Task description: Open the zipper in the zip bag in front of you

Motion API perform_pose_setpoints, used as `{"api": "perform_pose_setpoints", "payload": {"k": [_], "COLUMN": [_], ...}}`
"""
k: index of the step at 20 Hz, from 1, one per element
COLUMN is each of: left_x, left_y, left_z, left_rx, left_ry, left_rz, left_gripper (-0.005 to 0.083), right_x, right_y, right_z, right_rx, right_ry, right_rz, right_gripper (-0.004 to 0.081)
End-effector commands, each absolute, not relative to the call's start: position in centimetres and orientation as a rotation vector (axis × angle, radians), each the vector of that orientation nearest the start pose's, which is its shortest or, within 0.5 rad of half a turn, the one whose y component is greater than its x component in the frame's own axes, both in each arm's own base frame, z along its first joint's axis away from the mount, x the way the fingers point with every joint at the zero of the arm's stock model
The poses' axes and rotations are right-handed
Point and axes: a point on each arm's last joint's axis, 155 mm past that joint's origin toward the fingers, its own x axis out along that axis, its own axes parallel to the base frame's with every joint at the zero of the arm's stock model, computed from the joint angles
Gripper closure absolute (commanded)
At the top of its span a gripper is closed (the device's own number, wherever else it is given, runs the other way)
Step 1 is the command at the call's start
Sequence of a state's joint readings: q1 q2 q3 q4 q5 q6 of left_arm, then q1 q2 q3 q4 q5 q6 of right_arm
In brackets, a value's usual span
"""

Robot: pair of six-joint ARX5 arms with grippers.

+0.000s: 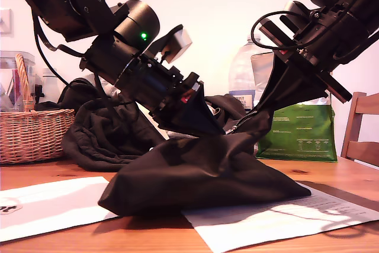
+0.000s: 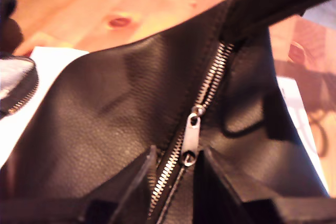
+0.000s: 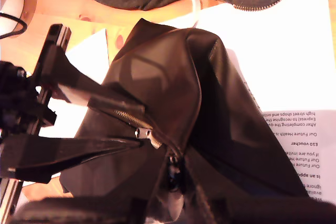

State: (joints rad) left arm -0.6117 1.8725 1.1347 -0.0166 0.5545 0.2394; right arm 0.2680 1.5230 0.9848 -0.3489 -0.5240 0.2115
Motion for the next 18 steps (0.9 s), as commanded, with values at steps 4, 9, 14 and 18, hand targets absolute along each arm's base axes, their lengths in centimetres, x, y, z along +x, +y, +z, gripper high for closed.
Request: {"api": "perform_pose_setpoints", "payload": {"k": [4,9,14,18], "left_x": [32.8,32.9,33.1,33.6], "left_y": [-36.0,-36.0,-35.8,-35.0], "left_z": [7.5,7.5,7.5,7.2], "left_rx": [0.253,0.269,0.271,0.268], "left_ry": [0.679,0.665,0.665,0.682], "left_rz": [-1.207,-1.214,-1.207,-1.192], "left_gripper": [0.0612,0.0669,0.0694,0.0707], "right_x": [35.6,35.6,35.6,35.6], "right_y": [19.1,19.1,19.1,19.1], "right_z": [11.6,11.6,11.6,11.6], "right_rx": [0.304,0.305,0.304,0.304], "right_ry": [0.977,0.977,0.977,0.976], "right_rz": [0.638,0.638,0.638,0.637], "right_gripper": [0.0783,0.0783,0.0783,0.0783]}}
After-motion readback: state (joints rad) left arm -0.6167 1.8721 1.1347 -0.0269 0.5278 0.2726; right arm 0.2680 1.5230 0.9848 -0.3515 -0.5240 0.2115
